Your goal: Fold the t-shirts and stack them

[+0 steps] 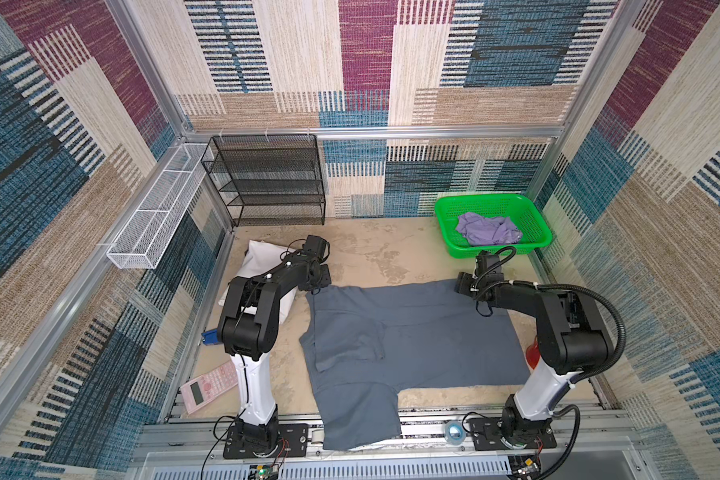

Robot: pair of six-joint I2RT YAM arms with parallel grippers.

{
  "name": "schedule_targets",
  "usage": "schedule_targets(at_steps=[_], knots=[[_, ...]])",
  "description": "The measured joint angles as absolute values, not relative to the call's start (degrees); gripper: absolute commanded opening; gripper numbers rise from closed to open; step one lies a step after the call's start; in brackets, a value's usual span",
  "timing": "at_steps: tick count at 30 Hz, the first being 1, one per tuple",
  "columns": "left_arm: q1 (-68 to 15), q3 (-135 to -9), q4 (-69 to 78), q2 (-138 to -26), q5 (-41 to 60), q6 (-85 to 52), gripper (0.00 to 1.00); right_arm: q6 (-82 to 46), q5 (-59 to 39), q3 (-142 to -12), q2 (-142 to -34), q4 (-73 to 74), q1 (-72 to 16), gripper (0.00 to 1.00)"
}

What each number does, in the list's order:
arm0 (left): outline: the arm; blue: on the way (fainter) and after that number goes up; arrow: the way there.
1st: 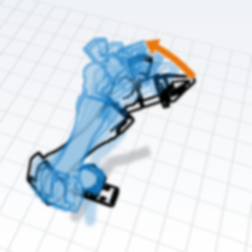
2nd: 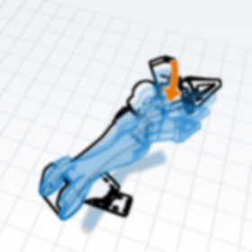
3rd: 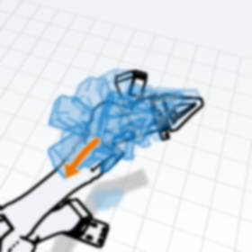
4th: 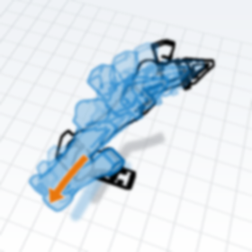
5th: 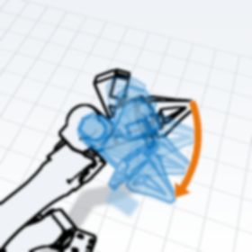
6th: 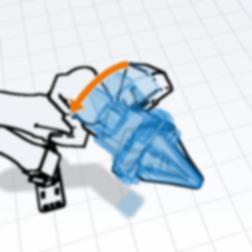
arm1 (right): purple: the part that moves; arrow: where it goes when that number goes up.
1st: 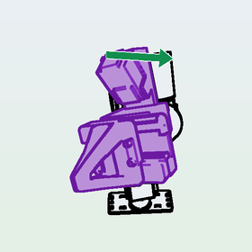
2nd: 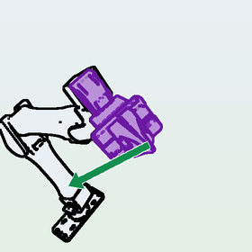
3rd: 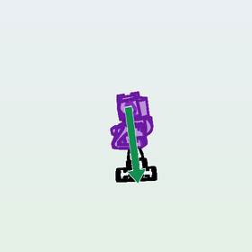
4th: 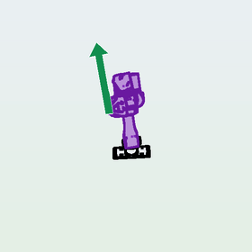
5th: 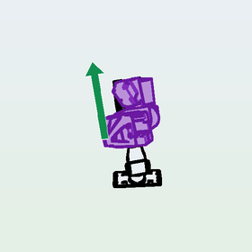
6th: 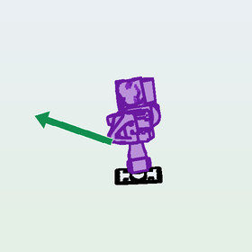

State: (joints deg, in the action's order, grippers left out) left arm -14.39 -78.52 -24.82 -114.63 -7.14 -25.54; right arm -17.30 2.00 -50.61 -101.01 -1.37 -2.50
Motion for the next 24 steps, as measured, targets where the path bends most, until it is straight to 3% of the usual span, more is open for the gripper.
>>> schedule_targets(at_steps=[4, 16, 24], knots=[[-14.39, -77.69, -24.75, -114.59, -6.92, -25.58, 0.01, -17.30, 2.09, -51.11, -101.73, -0.86, -2.50, 0.76], [-13.67, -69.14, -25.23, -100.90, -14.94, -25.98, 0.00, -18.85, 1.08, -50.98, -101.45, -0.51, -1.28, 0.76], [-11.92, -67.77, -24.27, -100.29, -16.60, -26.00, 0.00, -20.12, -0.05, -54.81, -104.12, -0.99, -5.02, 0.77]])
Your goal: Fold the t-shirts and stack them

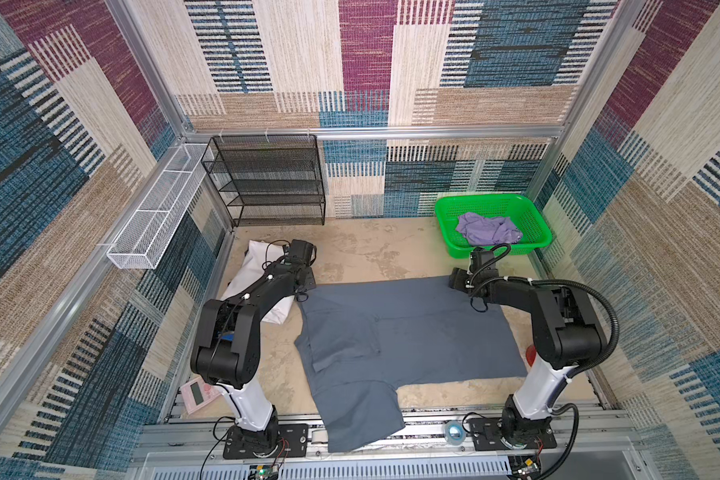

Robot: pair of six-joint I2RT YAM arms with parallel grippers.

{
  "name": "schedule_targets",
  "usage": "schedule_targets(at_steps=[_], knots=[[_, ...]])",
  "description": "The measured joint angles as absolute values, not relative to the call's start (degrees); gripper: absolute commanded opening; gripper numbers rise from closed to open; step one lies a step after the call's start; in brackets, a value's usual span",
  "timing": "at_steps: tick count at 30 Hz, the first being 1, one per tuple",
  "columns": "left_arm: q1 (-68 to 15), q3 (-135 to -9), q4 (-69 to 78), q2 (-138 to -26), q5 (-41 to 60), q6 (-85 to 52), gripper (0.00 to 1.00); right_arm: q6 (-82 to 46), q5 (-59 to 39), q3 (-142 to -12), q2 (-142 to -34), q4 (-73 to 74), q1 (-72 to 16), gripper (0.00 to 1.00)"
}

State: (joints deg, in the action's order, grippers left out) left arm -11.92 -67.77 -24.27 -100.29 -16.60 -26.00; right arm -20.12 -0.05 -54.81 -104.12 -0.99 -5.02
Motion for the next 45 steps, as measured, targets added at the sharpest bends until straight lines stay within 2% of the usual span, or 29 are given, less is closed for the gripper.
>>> schedule_targets(at_steps=[14, 18, 26, 33, 36, 40, 43, 45], knots=[[-9.28, -66.65, -23.77, -93.89, -17.52, -25.82, 0.00, -22.72, -1.89, -62.26, -109.14, -3.09, -8.62, 0.77], [-8.25, -70.32, -23.90, -99.59, -15.42, -25.76, 0.00, -23.18, -0.03, -62.43, -109.62, -2.57, -8.64, 0.77], [-7.99, -86.94, -25.36, -112.49, -9.93, -24.36, 0.00, -23.29, 3.40, -60.05, -108.31, -1.41, -4.64, 0.78], [-7.99, -101.67, -29.10, -122.91, -6.70, -23.33, 0.00, -22.65, 4.73, -64.40, -110.26, -5.04, -2.94, 0.79], [-7.99, -109.14, -31.75, -127.72, -5.58, -22.00, 0.08, -22.02, 5.74, -65.95, -110.72, -6.68, -2.59, 0.81], [-7.94, -116.95, -34.48, -131.00, -4.12, -19.29, 0.32, -20.86, 6.83, -66.00, -108.62, -8.45, -2.55, 0.87], [-7.94, -118.93, -35.86, -130.26, -3.70, -17.74, 0.42, -20.43, 7.55, -64.90, -104.57, -8.88, -2.61, 0.92], [-8.05, -115.94, -35.81, -127.37, -2.76, -17.26, 0.49, -20.25, 7.62, -63.48, -101.73, -9.15, -2.79, 0.94]])
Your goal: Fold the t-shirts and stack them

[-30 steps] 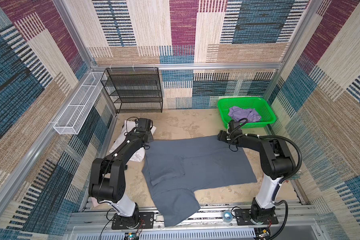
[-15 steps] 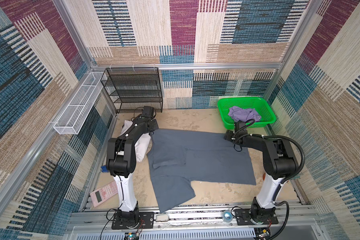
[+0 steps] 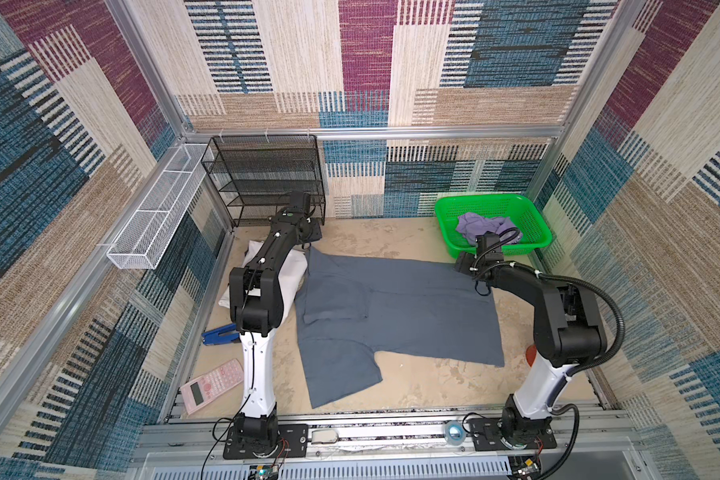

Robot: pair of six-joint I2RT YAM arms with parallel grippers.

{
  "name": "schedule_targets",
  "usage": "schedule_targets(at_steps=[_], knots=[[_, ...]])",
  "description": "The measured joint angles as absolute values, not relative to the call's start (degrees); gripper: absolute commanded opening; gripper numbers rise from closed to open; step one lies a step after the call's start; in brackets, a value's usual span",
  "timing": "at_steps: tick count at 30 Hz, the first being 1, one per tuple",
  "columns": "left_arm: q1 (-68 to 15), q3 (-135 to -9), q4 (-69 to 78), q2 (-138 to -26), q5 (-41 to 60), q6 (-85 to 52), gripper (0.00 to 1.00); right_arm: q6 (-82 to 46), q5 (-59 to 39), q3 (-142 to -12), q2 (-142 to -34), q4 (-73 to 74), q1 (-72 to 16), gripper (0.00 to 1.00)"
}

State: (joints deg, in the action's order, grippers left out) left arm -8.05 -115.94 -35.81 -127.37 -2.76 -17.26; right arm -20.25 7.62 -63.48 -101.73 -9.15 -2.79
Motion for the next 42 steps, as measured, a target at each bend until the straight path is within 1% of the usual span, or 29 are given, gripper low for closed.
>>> schedule_targets(at_steps=[6, 12, 15, 19, 22, 26, 31, 35, 36, 37, 39, 40, 42], knots=[[-9.72, -95.35, -33.56, -110.56, -2.85, -16.93, 0.49, -20.21, 7.40, -58.89, -93.14, -14.04, -5.56, 0.95], [-13.04, -68.88, -32.88, -89.73, 0.05, -20.47, 0.46, -21.12, 3.14, -51.16, -84.66, -18.44, -8.99, 0.94], [-18.09, -58.92, -36.86, -79.18, 0.30, -22.92, 0.46, -22.65, 1.56, -47.86, -82.00, -20.91, -11.49, 0.94], [-24.91, -47.70, -43.66, -68.10, 0.43, -28.29, 0.45, -25.17, -0.08, -44.42, -79.48, -23.66, -15.81, 0.94], [-30.15, -40.69, -47.33, -63.26, 2.33, -34.09, 0.44, -27.24, -0.23, -42.50, -78.35, -25.06, -18.09, 0.94], [-37.28, -35.38, -49.08, -60.55, 3.42, -42.96, 0.45, -29.52, -0.56, -40.99, -77.03, -26.61, -20.43, 0.94], [-40.88, -28.77, -48.38, -59.27, 5.04, -50.13, 0.45, -30.87, -1.04, -39.33, -75.22, -27.57, -21.04, 0.95], [-42.44, -27.97, -46.98, -60.97, 6.31, -52.38, 0.45, -30.98, -1.10, -39.05, -74.48, -28.45, -21.15, 0.95], [-42.72, -28.08, -46.83, -61.67, 6.31, -52.60, 0.44, -31.00, -1.06, -39.03, -74.08, -28.73, -21.15, 0.95], [-43.00, -28.21, -46.76, -62.30, 6.22, -52.80, 0.40, -31.24, -1.04, -38.98, -73.60, -29.04, -21.15, 0.95], [-43.38, -28.29, -47.05, -63.51, 5.67, -53.58, 0.24, -31.68, -0.80, -38.63, -72.49, -29.50, -21.15, 0.96], [-43.42, -28.29, -47.51, -64.14, 5.43, -54.22, 0.18, -32.14, -0.43, -38.26, -71.77, -29.87, -21.15, 0.96], [-43.66, -28.40, -47.22, -64.14, 5.78, -54.24, 0.09, -33.15, 0.27, -37.85, -70.57, -31.09, -21.15, 0.95]])
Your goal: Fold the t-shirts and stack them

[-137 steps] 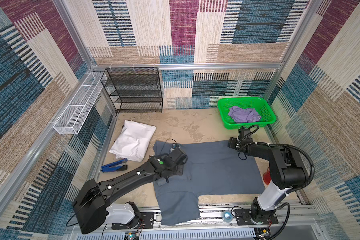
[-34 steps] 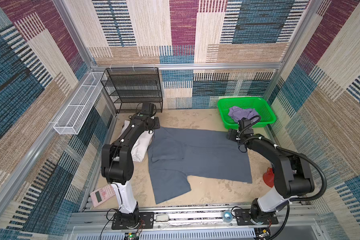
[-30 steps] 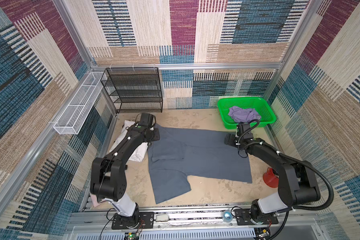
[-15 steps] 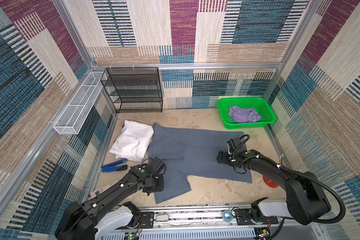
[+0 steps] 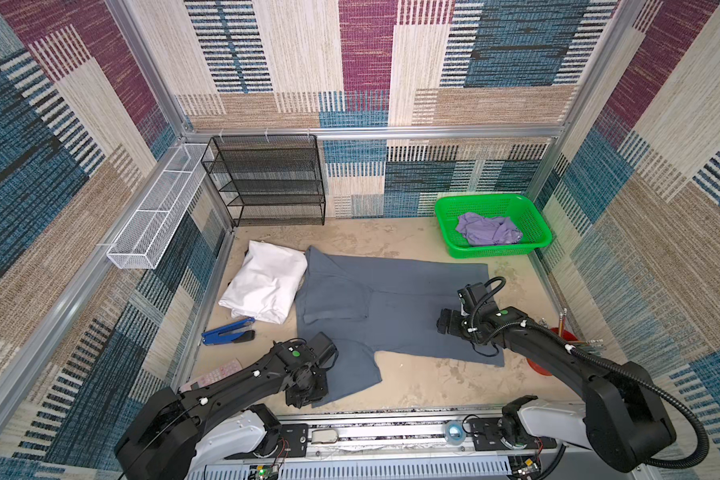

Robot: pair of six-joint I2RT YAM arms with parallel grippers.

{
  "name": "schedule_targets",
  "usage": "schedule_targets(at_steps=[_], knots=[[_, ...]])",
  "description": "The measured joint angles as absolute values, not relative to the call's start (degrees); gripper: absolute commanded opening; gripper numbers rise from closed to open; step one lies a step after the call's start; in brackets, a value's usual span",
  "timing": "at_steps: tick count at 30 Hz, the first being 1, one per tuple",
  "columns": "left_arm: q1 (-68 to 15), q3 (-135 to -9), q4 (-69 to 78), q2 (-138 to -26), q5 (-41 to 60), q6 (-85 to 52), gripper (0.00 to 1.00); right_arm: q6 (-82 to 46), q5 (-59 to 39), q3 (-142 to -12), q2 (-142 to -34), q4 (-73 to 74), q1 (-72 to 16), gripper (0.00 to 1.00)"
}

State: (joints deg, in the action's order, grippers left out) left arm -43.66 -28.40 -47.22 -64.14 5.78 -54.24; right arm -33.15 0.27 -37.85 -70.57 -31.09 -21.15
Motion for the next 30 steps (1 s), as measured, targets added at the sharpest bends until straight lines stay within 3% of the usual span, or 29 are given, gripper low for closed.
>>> schedule_targets(at_steps=[1, 2, 10, 14, 17, 23, 30], knots=[[-43.66, -28.67, -47.13, -63.57, 5.89, -54.33, 0.01, -33.76, 0.67, -37.63, -69.84, -31.88, -21.15, 0.95], [-43.70, -28.97, -47.29, -62.85, 5.52, -54.50, 0.00, -34.46, 0.93, -37.41, -68.95, -32.77, -21.15, 0.94], [-42.94, -39.83, -53.01, -53.56, -6.07, -55.53, 0.00, -41.80, 7.27, -39.38, -64.49, -44.03, -21.30, 0.84], [-38.28, -41.58, -52.10, -53.98, -10.15, -54.19, 0.00, -46.06, 9.65, -39.57, -64.75, -48.31, -21.30, 0.80], [-32.21, -42.02, -48.53, -56.40, -9.69, -50.22, 0.00, -49.32, 11.14, -39.07, -66.72, -51.44, -21.30, 0.79], [-26.22, -43.18, -41.12, -61.84, -4.36, -42.26, 0.00, -56.01, 14.04, -38.89, -71.46, -54.76, -21.30, 0.67], [-23.09, -42.59, -37.34, -61.56, -0.89, -36.07, 0.00, -63.99, 13.98, -32.86, -66.08, -52.71, -20.01, 0.61]])
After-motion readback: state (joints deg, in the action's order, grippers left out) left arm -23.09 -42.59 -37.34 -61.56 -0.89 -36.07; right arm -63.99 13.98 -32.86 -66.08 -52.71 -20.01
